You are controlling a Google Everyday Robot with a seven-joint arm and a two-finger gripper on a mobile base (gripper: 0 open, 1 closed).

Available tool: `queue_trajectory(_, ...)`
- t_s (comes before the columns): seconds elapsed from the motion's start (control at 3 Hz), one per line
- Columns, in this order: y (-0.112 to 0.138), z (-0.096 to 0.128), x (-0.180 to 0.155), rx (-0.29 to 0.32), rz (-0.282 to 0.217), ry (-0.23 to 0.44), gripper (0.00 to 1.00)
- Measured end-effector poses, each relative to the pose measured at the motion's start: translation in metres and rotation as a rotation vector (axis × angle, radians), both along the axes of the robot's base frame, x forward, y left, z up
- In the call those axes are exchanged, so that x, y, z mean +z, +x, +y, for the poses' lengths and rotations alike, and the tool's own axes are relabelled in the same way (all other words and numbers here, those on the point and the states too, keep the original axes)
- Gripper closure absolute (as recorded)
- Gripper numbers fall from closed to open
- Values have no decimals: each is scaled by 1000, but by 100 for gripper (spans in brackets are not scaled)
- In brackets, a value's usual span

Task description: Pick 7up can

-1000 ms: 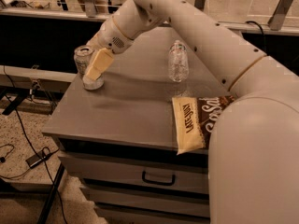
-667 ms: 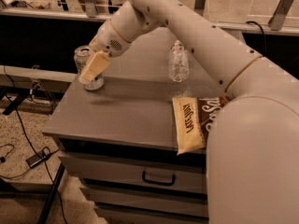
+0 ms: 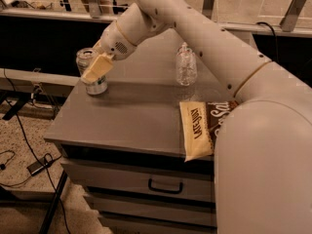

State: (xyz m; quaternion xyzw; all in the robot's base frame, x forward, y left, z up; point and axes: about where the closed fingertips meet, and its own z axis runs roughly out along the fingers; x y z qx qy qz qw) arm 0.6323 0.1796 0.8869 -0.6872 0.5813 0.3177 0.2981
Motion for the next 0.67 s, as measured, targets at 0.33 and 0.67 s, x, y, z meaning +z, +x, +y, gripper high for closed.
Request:
queue_trajectory(0.33,5,-10,19,-23,-19,33,100)
queue_trajectory(0.67,6,-19,45,-30,-63,52,100)
